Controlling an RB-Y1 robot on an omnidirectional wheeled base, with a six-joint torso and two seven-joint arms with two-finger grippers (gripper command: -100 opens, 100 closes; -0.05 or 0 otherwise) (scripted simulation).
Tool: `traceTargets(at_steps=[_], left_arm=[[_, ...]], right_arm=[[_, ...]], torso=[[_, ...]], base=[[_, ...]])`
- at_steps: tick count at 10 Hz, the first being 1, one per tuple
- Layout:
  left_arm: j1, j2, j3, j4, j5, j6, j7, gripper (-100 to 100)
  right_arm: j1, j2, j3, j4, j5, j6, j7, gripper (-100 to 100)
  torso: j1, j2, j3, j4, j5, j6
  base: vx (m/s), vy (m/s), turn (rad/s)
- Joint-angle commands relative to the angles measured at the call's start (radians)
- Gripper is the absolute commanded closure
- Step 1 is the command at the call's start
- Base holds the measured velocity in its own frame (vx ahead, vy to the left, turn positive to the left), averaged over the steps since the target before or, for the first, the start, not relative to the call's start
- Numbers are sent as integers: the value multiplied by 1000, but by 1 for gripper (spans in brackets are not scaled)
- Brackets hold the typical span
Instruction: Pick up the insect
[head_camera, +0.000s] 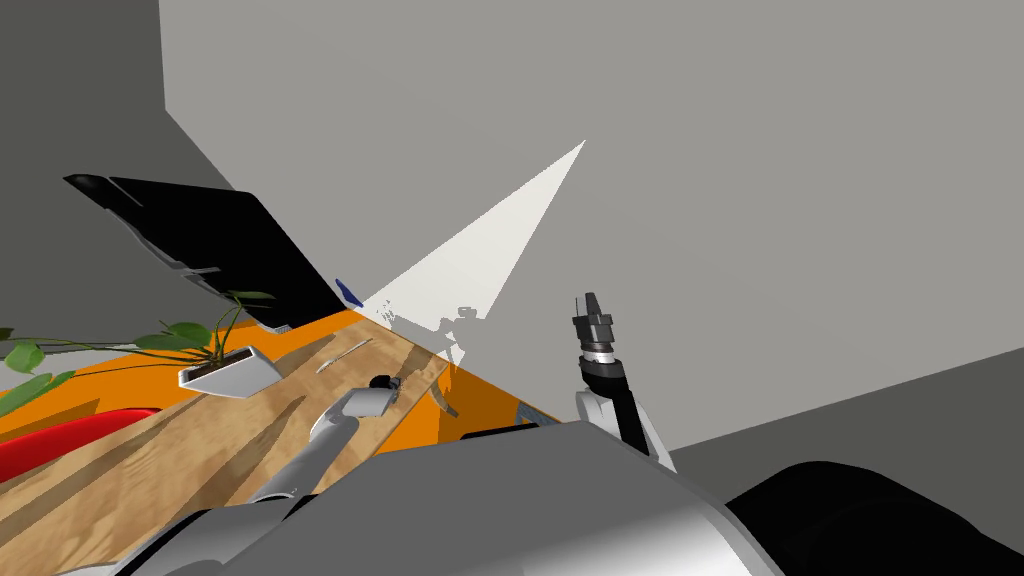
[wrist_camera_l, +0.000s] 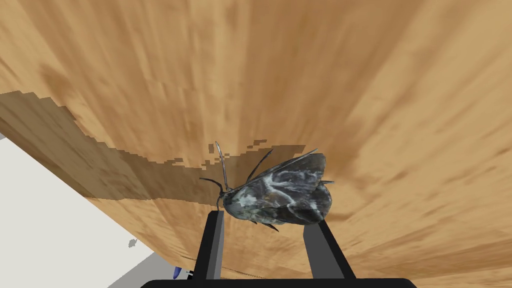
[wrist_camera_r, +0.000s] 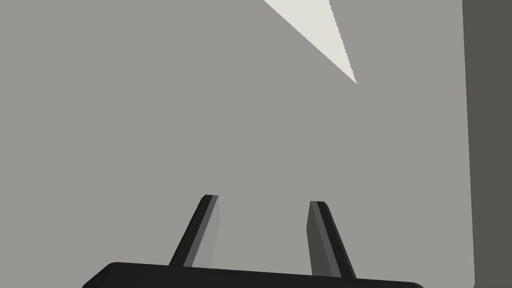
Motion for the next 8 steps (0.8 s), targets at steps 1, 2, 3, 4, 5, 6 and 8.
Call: traceTargets(at_steps=[1,2,3,4,5,6,8], left_arm=[[0,0,0,0,0,0,0,100],[0,0,0,0,0,0,0,100],[0,0,0,0,0,0,0,0],[-4,7,-1,-27,11,30,-8,100],[-6,11,-1,-40,17,45,-13,100],[-9,16,-1,-53,23,60,-17,100],[-4,12,-1,-51,18,53,-13,0]], right_arm=[[0,0,0,0,0,0,0,0],[0,0,0,0,0,0,0,0],[0,0,0,0,0,0,0,0],[0,0,0,0,0,0,0,0],[0,0,0,0,0,0,0,0],[0,0,0,0,0,0,0,0],[0,0,0,0,0,0,0,0]], torso=[[0,0,0,0,0,0],[0,0,0,0,0,0],[0,0,0,0,0,0],[0,0,0,0,0,0],[-2,3,1,0,0,0],[-3,5,3,1,-1,0],[-2,3,2,1,-1,0]], base=[[0,0,0],[0,0,0],[0,0,0],[-56,-25,9],[-88,-38,11],[-69,-41,9],[-16,-11,2]])
